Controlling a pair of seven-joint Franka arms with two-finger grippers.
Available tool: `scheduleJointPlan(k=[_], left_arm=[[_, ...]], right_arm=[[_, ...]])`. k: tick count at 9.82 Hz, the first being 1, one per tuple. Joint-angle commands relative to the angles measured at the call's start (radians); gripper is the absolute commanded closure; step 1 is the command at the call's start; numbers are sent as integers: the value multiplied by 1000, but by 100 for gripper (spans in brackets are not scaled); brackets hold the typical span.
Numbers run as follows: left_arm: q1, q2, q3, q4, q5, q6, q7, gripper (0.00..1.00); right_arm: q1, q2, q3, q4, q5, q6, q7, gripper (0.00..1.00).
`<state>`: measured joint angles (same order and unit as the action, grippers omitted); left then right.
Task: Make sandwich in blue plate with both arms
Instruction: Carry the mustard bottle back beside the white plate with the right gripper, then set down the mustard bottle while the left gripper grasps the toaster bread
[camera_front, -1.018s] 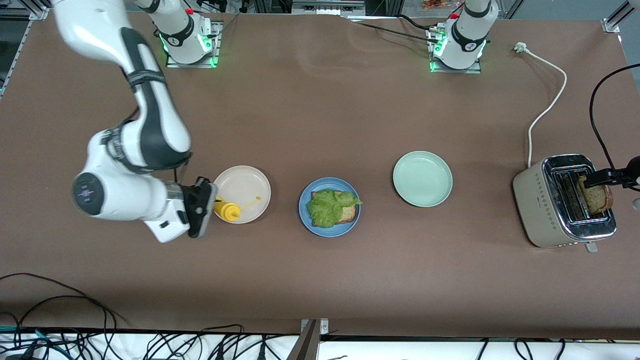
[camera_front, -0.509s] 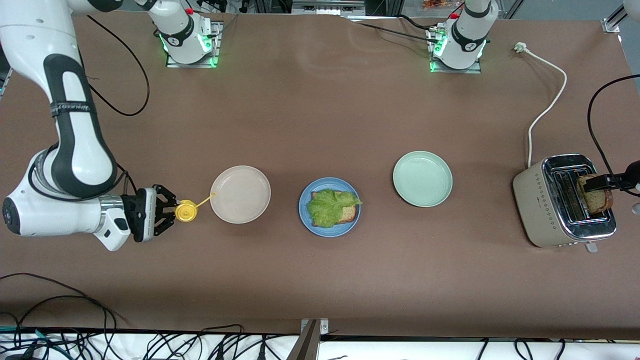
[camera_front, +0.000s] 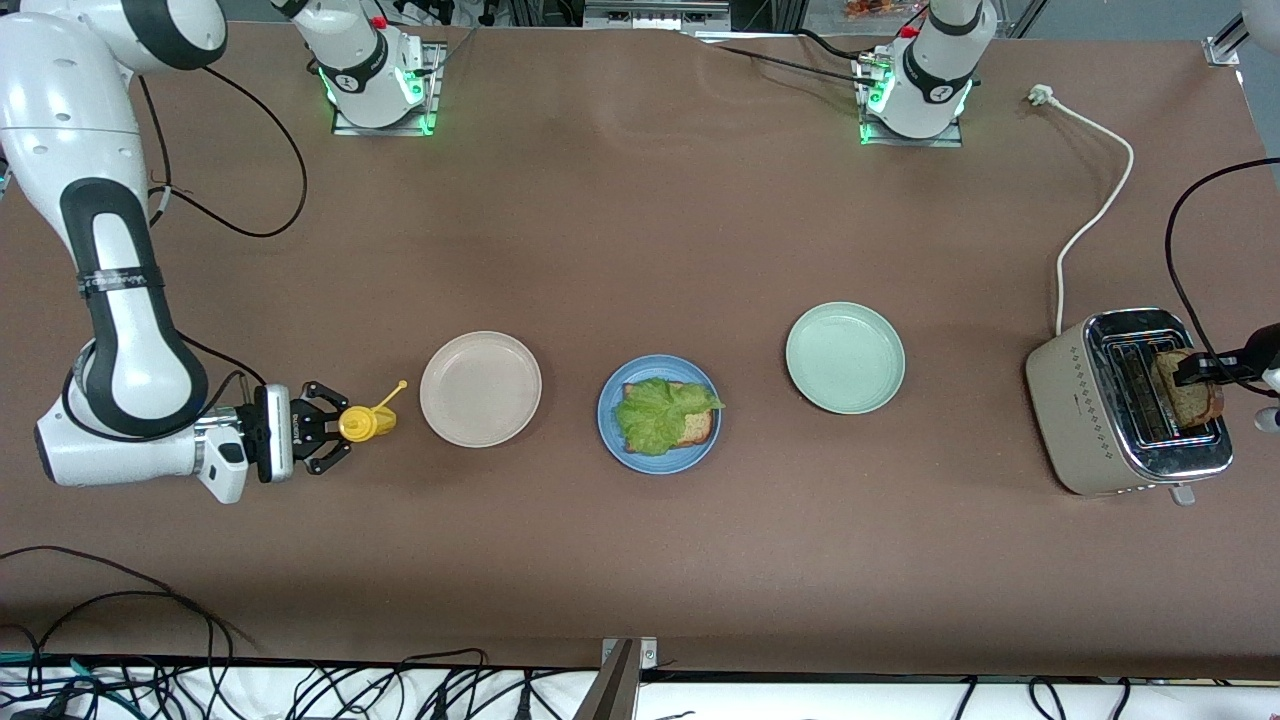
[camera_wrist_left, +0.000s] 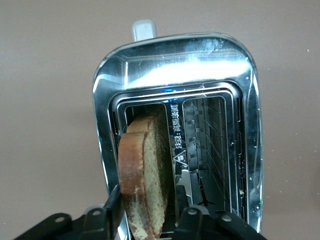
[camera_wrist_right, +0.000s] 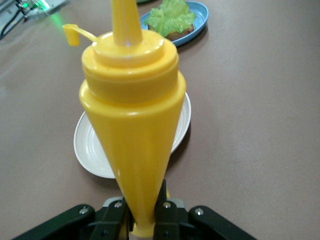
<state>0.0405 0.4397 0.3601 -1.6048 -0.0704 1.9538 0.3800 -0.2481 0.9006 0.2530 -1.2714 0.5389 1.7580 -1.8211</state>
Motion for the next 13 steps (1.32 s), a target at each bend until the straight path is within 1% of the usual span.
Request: scheduleJointPlan(k=[1, 2, 3, 6, 7, 8, 10, 11, 13], left_arm=[[2, 13, 7, 25, -15, -3, 31, 79], [-1, 13, 5, 25, -9, -3, 31, 94], [-4, 10, 5, 26, -8, -3, 31, 100], [-5, 7, 5, 60, -6, -9, 52, 100], [-8, 5, 5, 81, -6, -13, 68, 100], [-11, 2, 3, 104, -5, -27, 68, 100], [-14, -1, 2, 147, -5, -65, 69, 100], [-16, -1, 0, 172, -3, -100, 69, 100], [-17, -16, -3, 210, -5, -160, 69, 100]], right_arm=[[-117, 108, 126, 26, 13, 1, -110, 100], [-120, 127, 127, 27, 13, 8, -142, 100], [-123, 139, 127, 27, 15, 14, -156, 100], [-137, 175, 135, 27, 38, 21, -167, 100], [-138, 173, 135, 27, 38, 21, -162, 72], [-140, 173, 135, 27, 38, 18, -149, 1], [-140, 167, 129, 27, 32, 21, -139, 0], [-139, 147, 118, 27, 24, 17, -120, 0], [-131, 81, 36, 24, -2, 9, -101, 0]])
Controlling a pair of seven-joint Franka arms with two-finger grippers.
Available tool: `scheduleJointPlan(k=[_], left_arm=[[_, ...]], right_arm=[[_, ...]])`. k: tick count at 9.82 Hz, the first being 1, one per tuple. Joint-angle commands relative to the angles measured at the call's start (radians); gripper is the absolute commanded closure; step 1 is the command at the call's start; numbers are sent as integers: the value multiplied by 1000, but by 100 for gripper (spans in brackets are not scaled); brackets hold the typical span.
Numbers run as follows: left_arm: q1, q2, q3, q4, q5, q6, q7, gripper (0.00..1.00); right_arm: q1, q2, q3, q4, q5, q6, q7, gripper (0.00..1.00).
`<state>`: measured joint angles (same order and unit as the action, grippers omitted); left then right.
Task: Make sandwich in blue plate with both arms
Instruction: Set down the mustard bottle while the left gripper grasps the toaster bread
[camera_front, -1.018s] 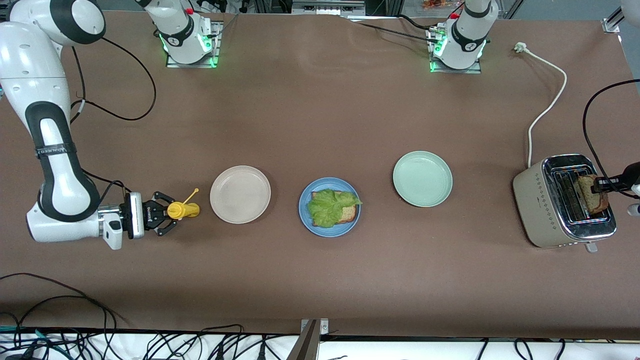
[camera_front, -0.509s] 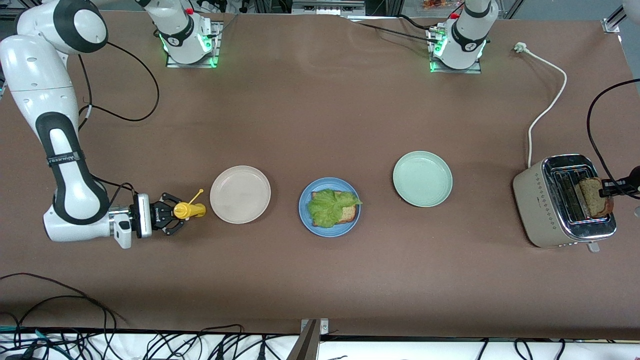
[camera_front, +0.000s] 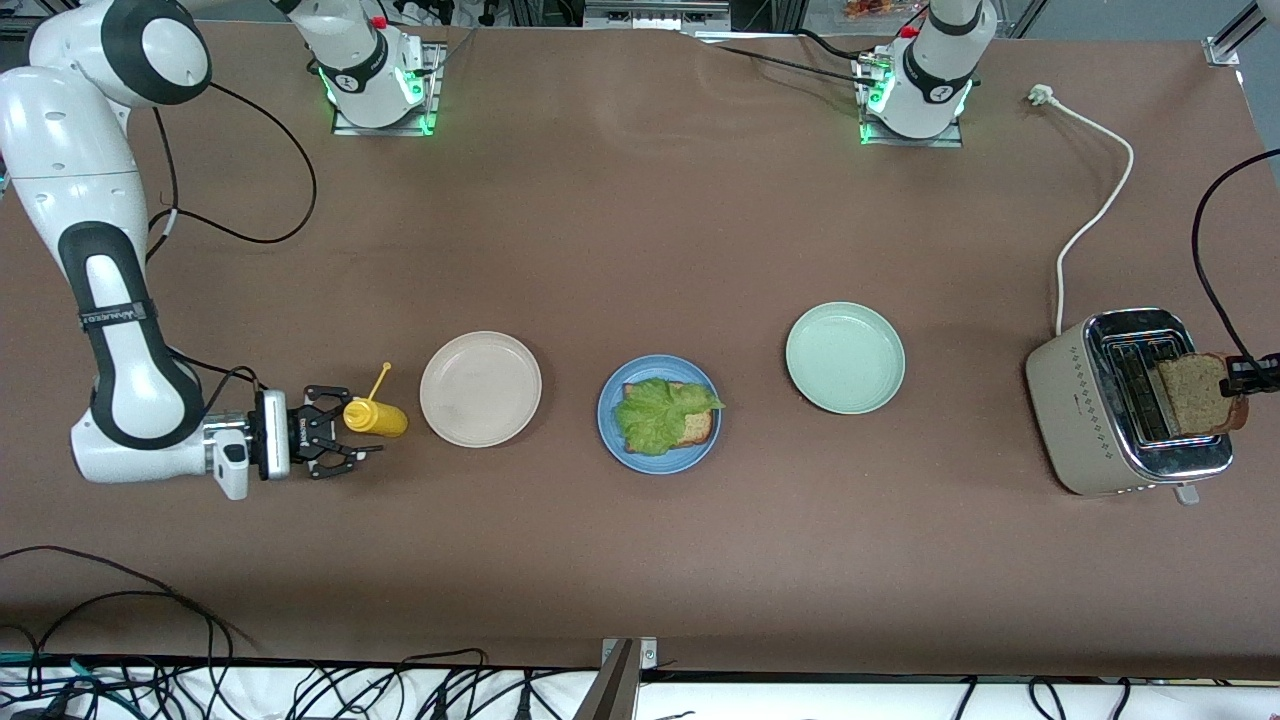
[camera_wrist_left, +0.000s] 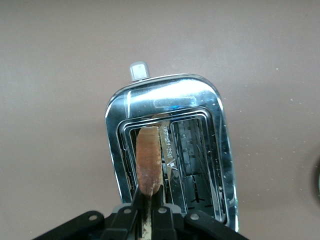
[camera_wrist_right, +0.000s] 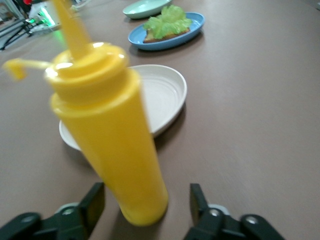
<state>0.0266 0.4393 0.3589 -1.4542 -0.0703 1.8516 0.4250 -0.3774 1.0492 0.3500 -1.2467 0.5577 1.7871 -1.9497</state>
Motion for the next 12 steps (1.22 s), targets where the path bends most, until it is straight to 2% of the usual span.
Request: scheduleJointPlan(k=[1, 4, 7, 8, 9, 12], left_arm=[[-10, -30, -1, 63, -5, -74, 24, 100], [-25, -77, -14, 64, -9, -123, 21, 100], [-69, -117, -15, 66, -16, -181, 8, 100], [-73, -123, -30, 67, -20, -198, -15, 100], [-71, -135, -84, 67, -7, -201, -50, 100], [-73, -139, -179, 67, -20, -230, -109, 100]], right_arm=[[8, -102, -97, -6, -44, -37, 29, 0], [81, -213, -267, -17, -96, -106, 162, 0], [165, -343, -360, -71, -197, -107, 508, 0], [195, -406, -367, -109, -243, -109, 693, 0], [225, -458, -367, -131, -286, -110, 871, 0], [310, -599, -367, -193, -355, -130, 1284, 0]])
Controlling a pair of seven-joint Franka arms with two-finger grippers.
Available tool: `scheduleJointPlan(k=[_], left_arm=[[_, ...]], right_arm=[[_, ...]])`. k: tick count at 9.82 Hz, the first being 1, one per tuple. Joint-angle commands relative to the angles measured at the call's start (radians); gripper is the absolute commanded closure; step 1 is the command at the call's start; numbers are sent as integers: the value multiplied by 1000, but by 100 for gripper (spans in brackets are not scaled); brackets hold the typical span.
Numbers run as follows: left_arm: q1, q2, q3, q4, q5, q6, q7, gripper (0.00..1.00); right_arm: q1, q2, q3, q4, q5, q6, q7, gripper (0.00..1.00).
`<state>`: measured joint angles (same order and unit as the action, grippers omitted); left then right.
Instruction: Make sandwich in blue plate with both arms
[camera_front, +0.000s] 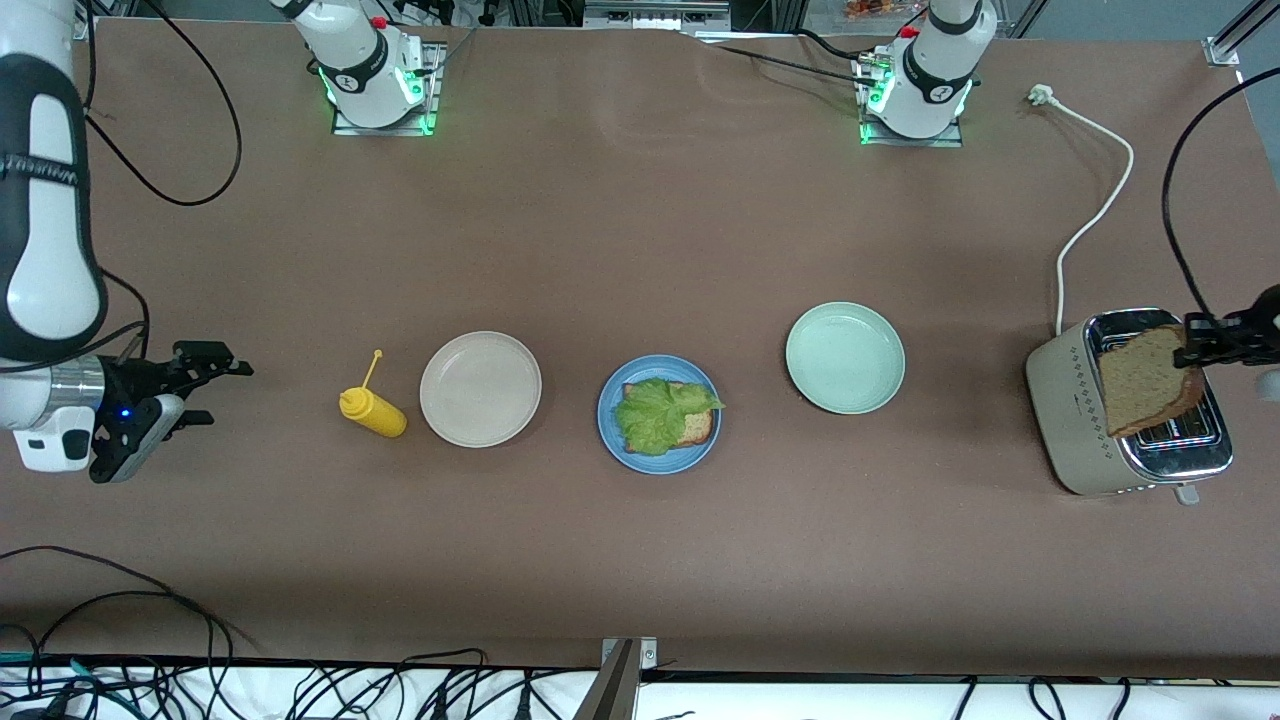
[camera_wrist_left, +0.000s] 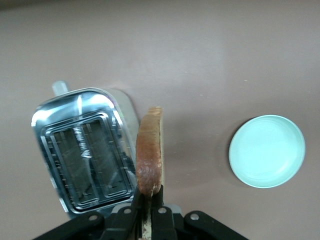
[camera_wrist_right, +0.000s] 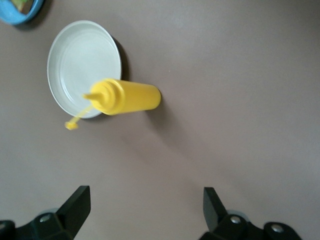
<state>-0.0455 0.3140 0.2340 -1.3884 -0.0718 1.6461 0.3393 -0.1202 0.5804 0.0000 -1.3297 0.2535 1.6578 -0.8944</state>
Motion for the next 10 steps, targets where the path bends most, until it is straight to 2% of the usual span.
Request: scheduleJointPlan(k=[1, 3, 5, 7, 8, 9, 10], left_arm=[[0, -15, -86, 0, -20, -28, -35, 100], [0, -21, -163, 0, -25, -29, -90, 100], [-5, -9, -237, -3, -63, -28, -164, 100], [-10, 14, -324, -6, -89, -28, -245, 100], [-10, 31, -369, -4, -92, -28, -293, 100], [-10, 52, -413, -4, -130, -22, -307, 100], [-22, 75, -420, -3, -182, -17, -307, 100]], right_arm=[[72, -180, -17, -140, -68, -3, 341, 0], [115, -281, -32, -199, -97, -16, 510, 0], [209, -385, -128, -244, -100, -65, 613, 0], [212, -462, -135, -267, -132, -75, 671, 0], [224, -490, -126, -267, -184, -111, 772, 0], [241, -514, -123, -267, -241, -121, 793, 0], [244, -534, -124, -258, -256, -122, 792, 0]])
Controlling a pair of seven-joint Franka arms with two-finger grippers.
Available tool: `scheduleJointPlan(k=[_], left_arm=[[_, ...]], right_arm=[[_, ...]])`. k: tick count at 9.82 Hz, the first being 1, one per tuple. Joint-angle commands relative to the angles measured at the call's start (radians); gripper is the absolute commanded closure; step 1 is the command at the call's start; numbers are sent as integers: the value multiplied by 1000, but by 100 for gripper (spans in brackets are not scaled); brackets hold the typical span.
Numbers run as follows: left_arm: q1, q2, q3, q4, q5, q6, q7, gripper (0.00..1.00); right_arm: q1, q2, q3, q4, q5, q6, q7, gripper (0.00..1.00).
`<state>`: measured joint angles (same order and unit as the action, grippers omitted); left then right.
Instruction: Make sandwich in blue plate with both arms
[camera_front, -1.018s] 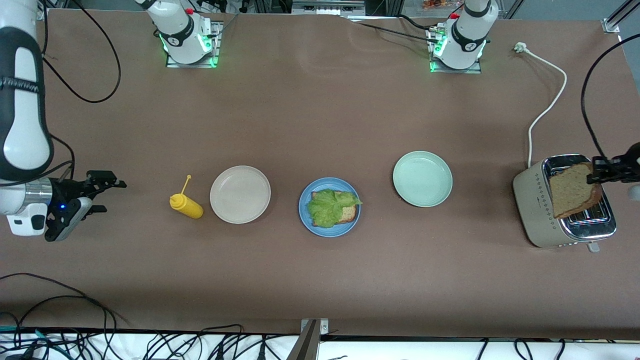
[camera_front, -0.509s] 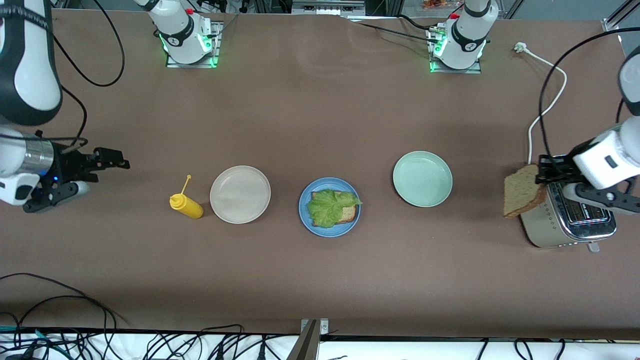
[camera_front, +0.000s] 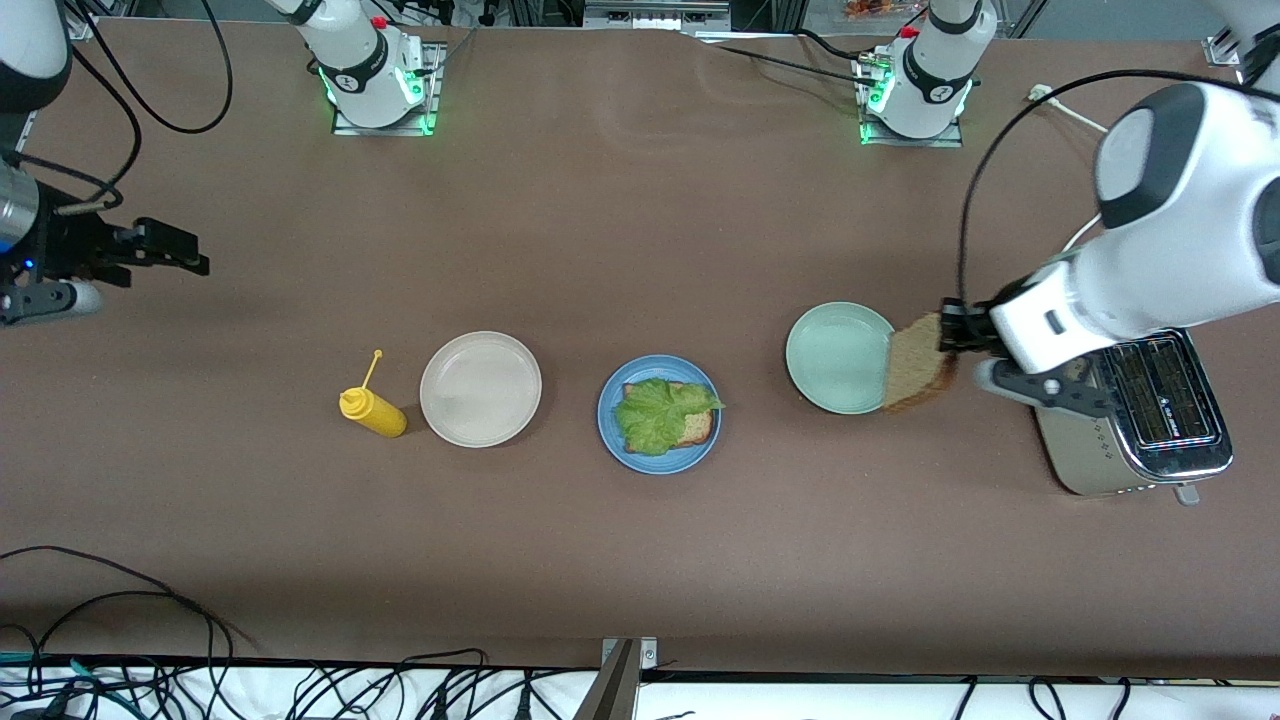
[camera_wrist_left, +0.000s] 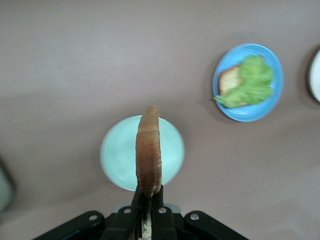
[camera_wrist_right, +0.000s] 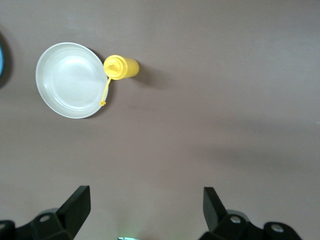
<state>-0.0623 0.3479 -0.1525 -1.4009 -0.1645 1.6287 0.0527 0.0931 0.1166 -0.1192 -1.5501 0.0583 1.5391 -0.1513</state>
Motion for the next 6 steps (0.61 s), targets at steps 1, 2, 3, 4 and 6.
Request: scheduleJointPlan(k=[1, 2, 3, 4, 6], left_arm=[[-19, 68, -33, 10, -152, 14, -14, 100], [-25, 91, -39, 10, -238, 63, -5, 100], [-28, 121, -62, 11, -277, 92, -2, 100], [-28, 143, -96, 11, -282, 130, -2, 100], [-28, 189, -136, 11, -328, 181, -2, 100]], right_arm=[[31, -71, -11, -16, -67, -4, 42, 0], [25, -68, -13, 1, -71, 1, 39, 0], [23, -68, -16, 1, -72, 6, 48, 0], [23, -68, -17, 2, -66, 4, 47, 0], [22, -68, -48, 2, -20, 3, 36, 0]])
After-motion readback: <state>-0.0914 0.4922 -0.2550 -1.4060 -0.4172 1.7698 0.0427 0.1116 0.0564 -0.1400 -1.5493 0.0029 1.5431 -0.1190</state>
